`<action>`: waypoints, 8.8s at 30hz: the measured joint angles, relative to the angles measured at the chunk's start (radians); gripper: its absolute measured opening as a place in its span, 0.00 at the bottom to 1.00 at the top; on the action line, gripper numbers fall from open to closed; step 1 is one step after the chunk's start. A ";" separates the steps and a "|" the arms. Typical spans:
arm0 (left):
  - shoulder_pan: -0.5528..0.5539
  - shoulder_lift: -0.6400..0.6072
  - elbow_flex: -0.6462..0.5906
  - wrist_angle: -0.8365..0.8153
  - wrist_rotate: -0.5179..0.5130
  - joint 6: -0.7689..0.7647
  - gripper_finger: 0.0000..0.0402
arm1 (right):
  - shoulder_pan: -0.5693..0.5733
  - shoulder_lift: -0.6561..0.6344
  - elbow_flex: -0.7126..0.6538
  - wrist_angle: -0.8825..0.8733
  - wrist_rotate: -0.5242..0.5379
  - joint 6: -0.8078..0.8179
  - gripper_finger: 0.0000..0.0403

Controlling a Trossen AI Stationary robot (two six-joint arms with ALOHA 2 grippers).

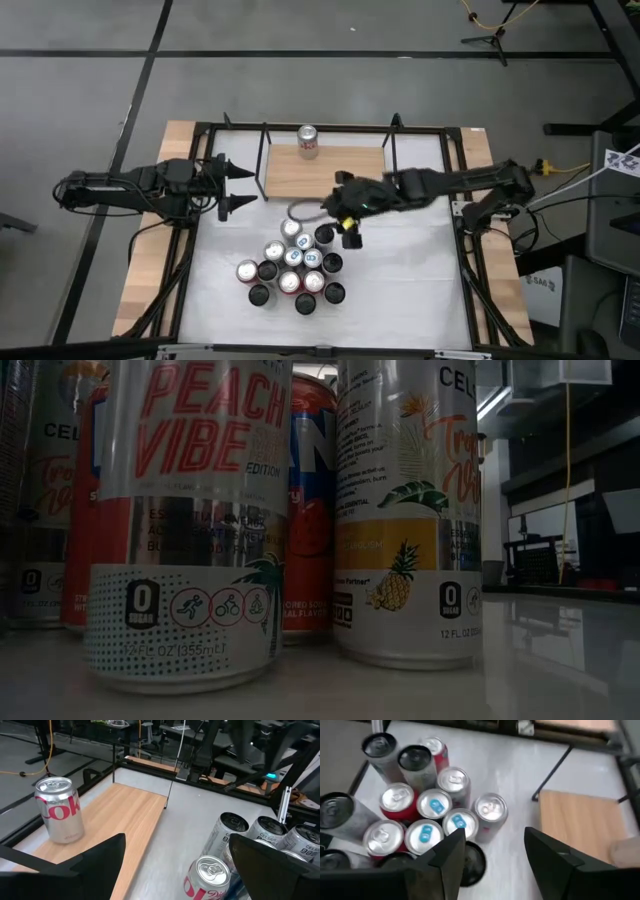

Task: Place canned beverage on shelf
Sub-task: Put the white yellow soda can onto the shelf

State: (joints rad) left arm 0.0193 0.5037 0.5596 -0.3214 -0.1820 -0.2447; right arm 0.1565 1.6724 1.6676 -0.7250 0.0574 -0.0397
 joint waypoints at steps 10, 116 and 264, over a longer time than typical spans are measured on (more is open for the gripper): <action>0.000 0.000 0.000 -0.001 0.000 0.000 0.87 | -0.093 0.064 0.040 -0.061 -0.295 -0.100 0.48; 0.000 0.000 -0.001 0.000 0.012 -0.041 0.87 | -0.090 0.239 0.039 -0.169 -0.356 -0.175 0.97; 0.000 0.000 -0.001 -0.003 0.011 -0.041 0.87 | -0.144 0.290 0.041 -0.293 0.055 0.556 0.64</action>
State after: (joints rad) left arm 0.0189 0.5037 0.5591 -0.3241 -0.1711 -0.2855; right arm 0.0124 1.9625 1.7084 -1.0176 0.1127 0.5161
